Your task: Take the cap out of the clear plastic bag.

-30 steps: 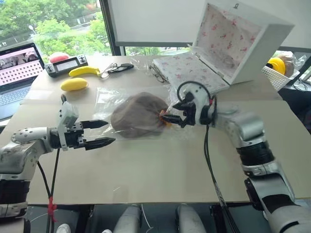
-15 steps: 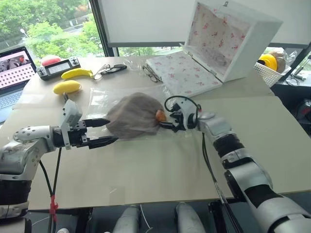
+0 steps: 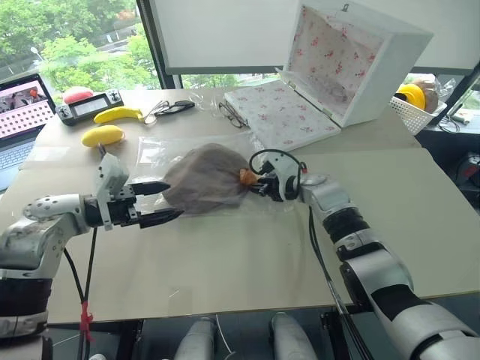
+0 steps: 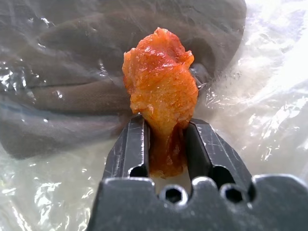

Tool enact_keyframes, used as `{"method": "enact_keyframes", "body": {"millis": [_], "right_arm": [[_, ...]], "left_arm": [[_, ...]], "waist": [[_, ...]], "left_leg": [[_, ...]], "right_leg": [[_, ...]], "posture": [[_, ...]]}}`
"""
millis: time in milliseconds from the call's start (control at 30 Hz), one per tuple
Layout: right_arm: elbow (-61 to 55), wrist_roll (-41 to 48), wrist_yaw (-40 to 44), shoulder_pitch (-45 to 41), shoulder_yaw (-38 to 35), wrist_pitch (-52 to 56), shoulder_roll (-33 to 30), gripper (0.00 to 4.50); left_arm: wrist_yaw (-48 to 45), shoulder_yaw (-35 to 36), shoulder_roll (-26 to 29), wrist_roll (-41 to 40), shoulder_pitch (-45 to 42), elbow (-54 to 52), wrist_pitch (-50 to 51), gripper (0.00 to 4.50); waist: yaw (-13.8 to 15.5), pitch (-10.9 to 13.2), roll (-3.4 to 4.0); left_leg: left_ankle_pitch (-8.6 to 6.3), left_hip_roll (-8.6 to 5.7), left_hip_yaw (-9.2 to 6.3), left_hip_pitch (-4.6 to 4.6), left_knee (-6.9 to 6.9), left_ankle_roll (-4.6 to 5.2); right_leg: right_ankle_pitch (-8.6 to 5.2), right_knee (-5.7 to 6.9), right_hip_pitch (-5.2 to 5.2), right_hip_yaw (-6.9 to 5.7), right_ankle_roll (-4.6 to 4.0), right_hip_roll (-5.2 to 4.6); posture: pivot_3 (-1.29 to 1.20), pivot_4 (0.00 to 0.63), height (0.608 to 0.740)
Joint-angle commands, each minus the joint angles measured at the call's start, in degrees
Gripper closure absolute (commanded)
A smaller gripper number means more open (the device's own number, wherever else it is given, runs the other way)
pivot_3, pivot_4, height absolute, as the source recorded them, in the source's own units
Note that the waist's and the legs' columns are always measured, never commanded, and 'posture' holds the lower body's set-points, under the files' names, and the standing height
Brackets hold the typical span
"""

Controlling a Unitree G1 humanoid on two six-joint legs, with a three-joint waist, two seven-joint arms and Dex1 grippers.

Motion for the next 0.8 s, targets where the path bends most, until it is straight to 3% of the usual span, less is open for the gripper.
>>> {"method": "enact_keyframes", "body": {"millis": [33,300,400,567,633,667,800], "right_arm": [[-5.02,1.18,-0.21,0.1,-2.91,0.89,-0.01,3.62],[-17.05,10.35,-4.4,-0.64,-18.18,7.59,-4.45,3.62],[-9.74,7.57,-10.75,-2.95,-21.54,2.84,-8.88,3.62],[7.74,0.42,-19.5,-5.34,-20.24,-6.8,-14.5,3.62],[14.16,-1.12,-22.83,-4.94,-20.57,-11.09,-15.26,2.79],[16.14,-1.35,-23.96,-4.89,-20.93,-12.48,-15.23,2.62],[17.15,1.03,-21.82,-5.19,-22.42,-14.3,-13.19,1.19]], "left_arm": [[0.2,0.07,-0.45,0.78,-1.09,-0.4,-1.63,0.0],[0.37,-0.78,-1.64,2.45,-1.79,0.34,-2.32,0.0],[0.48,-1.15,-2.08,2.83,-2.18,0.53,-2.4,0.0],[0.5,-1.4,-2.49,2.9,-2.37,0.3,-2.21,0.0],[1.37,-1.05,-3.13,2.73,-2.68,0.19,-2.18,0.0],[1.86,-0.81,-3.48,2.58,-2.93,0.23,-2.02,0.0],[2.11,-0.91,-3.69,2.8,-3.26,0.05,-1.89,0.0]], "waist": [[0.01,0.0,0.0],[0.24,0.01,0.0],[0.27,0.01,0.0],[0.39,0.01,-0.03],[-0.15,0.02,-0.04],[-0.4,0.02,-0.04],[-1.38,0.04,-0.05]], "left_leg": [[0.0,0.0,0.01,0.0,0.0,0.0],[0.0,0.0,0.02,-0.06,0.01,0.0],[0.0,-0.01,0.03,-0.06,0.01,0.0],[0.0,-0.01,0.09,-0.04,-0.03,0.0],[-0.01,0.02,0.21,-0.04,-0.05,0.0],[-0.01,0.04,0.31,-0.03,-0.06,0.01],[-0.01,0.04,0.36,-0.04,-0.04,0.01]], "right_leg": [[0.0,0.0,0.0,0.01,0.0,0.0],[0.01,0.0,-0.04,0.03,-0.02,0.0],[0.01,0.0,-0.03,0.03,-0.02,0.0],[0.01,-0.1,0.03,0.04,-0.02,0.0],[0.02,-0.11,0.0,0.15,-0.04,0.0],[0.03,-0.11,-0.02,0.23,-0.06,0.0],[0.04,-0.1,-0.03,0.29,-0.07,0.0]], "posture": [[0.0,0.15,0.74],[0.0,0.15,0.74],[0.0,0.15,0.74],[0.0,0.15,0.74],[0.0,0.15,0.74],[0.0,0.15,0.74],[0.0,0.15,0.74]]}}
